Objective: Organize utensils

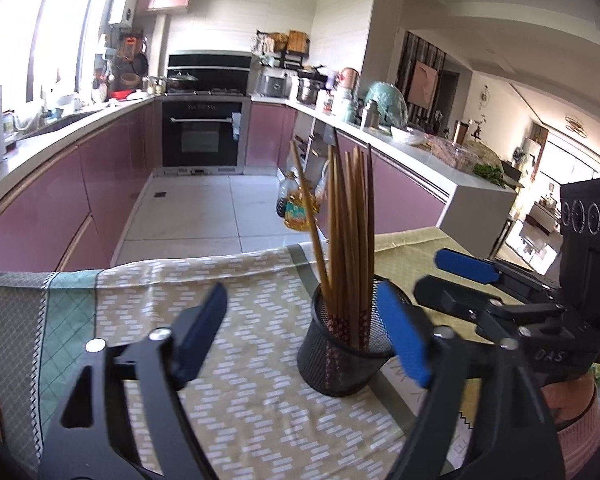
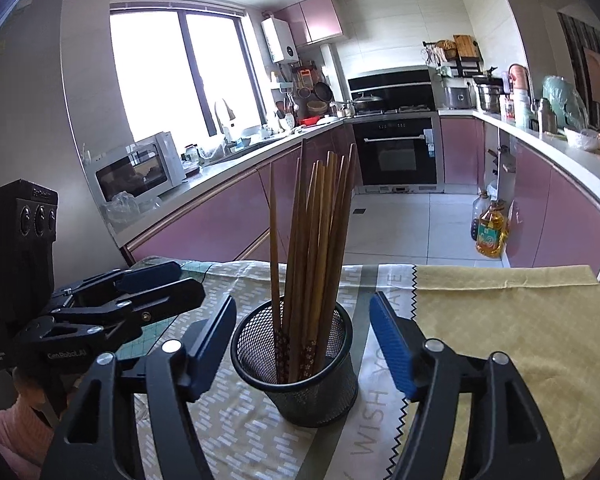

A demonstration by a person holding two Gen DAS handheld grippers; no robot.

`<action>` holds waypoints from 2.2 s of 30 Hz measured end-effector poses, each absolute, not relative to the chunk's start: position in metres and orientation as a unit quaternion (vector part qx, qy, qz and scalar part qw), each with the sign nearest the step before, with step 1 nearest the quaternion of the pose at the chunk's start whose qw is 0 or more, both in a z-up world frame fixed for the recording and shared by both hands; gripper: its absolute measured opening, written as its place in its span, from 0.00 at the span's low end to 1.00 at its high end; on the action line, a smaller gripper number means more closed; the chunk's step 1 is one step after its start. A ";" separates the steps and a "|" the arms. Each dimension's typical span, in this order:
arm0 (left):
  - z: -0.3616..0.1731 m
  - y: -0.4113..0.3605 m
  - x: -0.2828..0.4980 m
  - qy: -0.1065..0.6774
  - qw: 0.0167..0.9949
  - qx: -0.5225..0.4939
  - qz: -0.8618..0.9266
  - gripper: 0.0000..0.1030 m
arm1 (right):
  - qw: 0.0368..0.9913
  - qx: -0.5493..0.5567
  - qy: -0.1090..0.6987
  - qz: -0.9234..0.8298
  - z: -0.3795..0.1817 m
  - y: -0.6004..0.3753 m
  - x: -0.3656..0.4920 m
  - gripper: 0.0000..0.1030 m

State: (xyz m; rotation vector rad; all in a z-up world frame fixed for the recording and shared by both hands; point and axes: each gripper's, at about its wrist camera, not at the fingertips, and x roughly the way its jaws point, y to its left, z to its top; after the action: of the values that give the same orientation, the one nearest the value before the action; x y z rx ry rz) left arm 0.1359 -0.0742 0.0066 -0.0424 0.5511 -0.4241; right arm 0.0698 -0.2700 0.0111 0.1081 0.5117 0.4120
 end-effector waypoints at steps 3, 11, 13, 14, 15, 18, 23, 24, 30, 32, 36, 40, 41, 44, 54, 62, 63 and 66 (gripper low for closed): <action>0.005 -0.063 0.117 0.240 0.956 -0.009 -0.169 0.95 | 0.953 0.043 0.237 0.183 0.007 -0.266 0.057 0.91; -0.001 -0.035 0.078 0.197 0.975 -0.003 -0.102 0.95 | 0.969 0.024 0.206 0.134 -0.004 -0.259 0.030 0.93; -0.003 -0.028 0.070 0.186 0.979 -0.009 -0.087 0.95 | 0.973 0.018 0.192 0.126 -0.003 -0.257 0.023 0.93; -0.004 -0.024 0.067 0.182 0.980 -0.010 -0.079 0.95 | 0.975 0.014 0.186 0.122 -0.004 -0.255 0.019 0.93; -0.005 -0.021 0.063 0.177 0.982 -0.011 -0.069 0.95 | 0.976 0.012 0.179 0.121 -0.004 -0.253 0.015 0.93; -0.007 -0.013 0.055 0.177 0.982 -0.018 -0.060 0.95 | 0.978 0.004 0.171 0.119 -0.005 -0.249 0.007 0.93; -0.009 -0.008 0.041 0.161 0.986 -0.015 -0.038 0.95 | 0.981 0.010 0.155 0.115 -0.005 -0.245 -0.005 0.93; -0.009 -0.008 0.038 0.156 0.987 -0.009 -0.033 0.95 | 0.982 0.011 0.150 0.115 -0.005 -0.245 -0.007 0.93; -0.008 -0.008 0.026 0.140 0.990 -0.001 -0.026 0.95 | 0.985 0.010 0.131 0.111 -0.006 -0.242 -0.018 0.93; -0.007 -0.011 0.024 0.138 0.990 0.001 -0.029 0.95 | 0.985 0.010 0.130 0.110 -0.006 -0.242 -0.019 0.93; -0.007 -0.010 0.020 0.136 0.990 -0.002 -0.031 0.95 | 0.987 0.012 0.123 0.105 -0.006 -0.241 -0.023 0.93; -0.006 -0.008 0.018 0.133 0.991 -0.009 -0.030 0.95 | 0.989 0.013 0.110 0.101 -0.005 -0.241 -0.028 0.93; -0.006 -0.008 0.017 0.133 0.991 -0.010 -0.030 0.95 | 0.989 0.012 0.108 0.100 -0.004 -0.241 -0.029 0.93; -0.005 -0.008 0.015 0.129 0.991 -0.010 -0.028 0.95 | 0.989 0.010 0.106 0.100 -0.003 -0.240 -0.030 0.93; -0.003 -0.007 0.012 0.121 0.992 -0.010 -0.028 0.95 | 0.989 0.011 0.106 0.101 -0.003 -0.239 -0.031 0.93; -0.003 -0.007 0.008 0.117 0.993 -0.011 -0.023 0.95 | 0.989 0.009 0.108 0.100 -0.005 -0.237 -0.031 0.93; -0.003 -0.006 0.008 0.116 0.993 -0.012 -0.022 0.95 | 0.989 0.010 0.108 0.100 -0.005 -0.237 -0.032 0.93; -0.003 -0.006 0.007 0.116 0.993 -0.012 -0.022 0.95 | 0.989 0.010 0.107 0.100 -0.005 -0.237 -0.032 0.93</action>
State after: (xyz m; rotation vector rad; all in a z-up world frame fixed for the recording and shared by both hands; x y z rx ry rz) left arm 0.0074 -0.0056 -0.0032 -0.0239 0.2335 -0.0431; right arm -0.0318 -0.2373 -0.0052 0.0204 0.2155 0.2006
